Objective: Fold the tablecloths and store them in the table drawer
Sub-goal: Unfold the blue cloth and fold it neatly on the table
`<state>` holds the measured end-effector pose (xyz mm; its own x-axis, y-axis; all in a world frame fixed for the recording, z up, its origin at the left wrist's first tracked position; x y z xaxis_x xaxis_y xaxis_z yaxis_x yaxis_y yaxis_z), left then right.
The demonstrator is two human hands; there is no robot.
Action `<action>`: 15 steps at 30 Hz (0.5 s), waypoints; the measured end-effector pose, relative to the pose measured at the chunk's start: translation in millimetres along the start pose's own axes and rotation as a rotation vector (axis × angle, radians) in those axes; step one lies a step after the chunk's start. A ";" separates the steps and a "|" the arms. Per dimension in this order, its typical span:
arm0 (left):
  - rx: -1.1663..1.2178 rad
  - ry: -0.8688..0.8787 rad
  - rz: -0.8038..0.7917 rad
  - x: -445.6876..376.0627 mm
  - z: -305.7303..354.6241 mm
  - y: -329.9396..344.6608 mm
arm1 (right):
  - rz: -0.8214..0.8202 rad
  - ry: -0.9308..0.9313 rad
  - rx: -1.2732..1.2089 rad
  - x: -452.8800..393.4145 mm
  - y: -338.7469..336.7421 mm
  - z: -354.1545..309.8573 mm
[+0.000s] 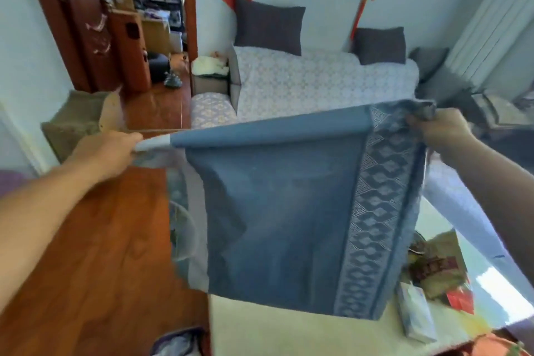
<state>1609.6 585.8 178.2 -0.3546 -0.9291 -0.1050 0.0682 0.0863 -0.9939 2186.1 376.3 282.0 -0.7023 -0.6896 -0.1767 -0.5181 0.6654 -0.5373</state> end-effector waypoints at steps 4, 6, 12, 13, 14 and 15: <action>0.029 -0.142 0.265 -21.8 -37.6 -45.5 | -0.032 0.083 -0.139 -18.6 58.8 -7.7; 0.028 -0.294 0.168 -22.4 -51.8 -43.7 | -0.179 0.053 -0.094 -21.7 88.3 -20.4; 0.265 -0.387 0.417 -8.0 -65.0 -83.6 | -0.010 -0.090 -0.251 -31.7 97.2 -54.2; 0.277 -0.327 0.399 3.4 -64.7 -92.2 | -0.025 -0.099 -0.296 -27.7 87.6 -51.6; 0.244 -0.240 0.360 20.1 -61.1 -97.8 | -0.043 -0.117 -0.305 -19.2 77.0 -43.7; 0.194 -0.152 0.309 43.7 -55.6 -99.3 | -0.058 -0.146 -0.300 -8.6 66.5 -29.3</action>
<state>1535.5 556.7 270.6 -0.1482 -0.9139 -0.3779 0.3302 0.3145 -0.8900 2143.3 434.9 271.9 -0.6014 -0.7482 -0.2802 -0.6914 0.6631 -0.2868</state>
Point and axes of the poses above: each hand's wrist, its own x-axis away from the middle knuckle, its own y-axis out of the palm, z = x × y, the point moved 2 cm from there along -x, towards the middle knuckle, and after that the axes turned 7 degrees about -z, right-handed, at the moved point
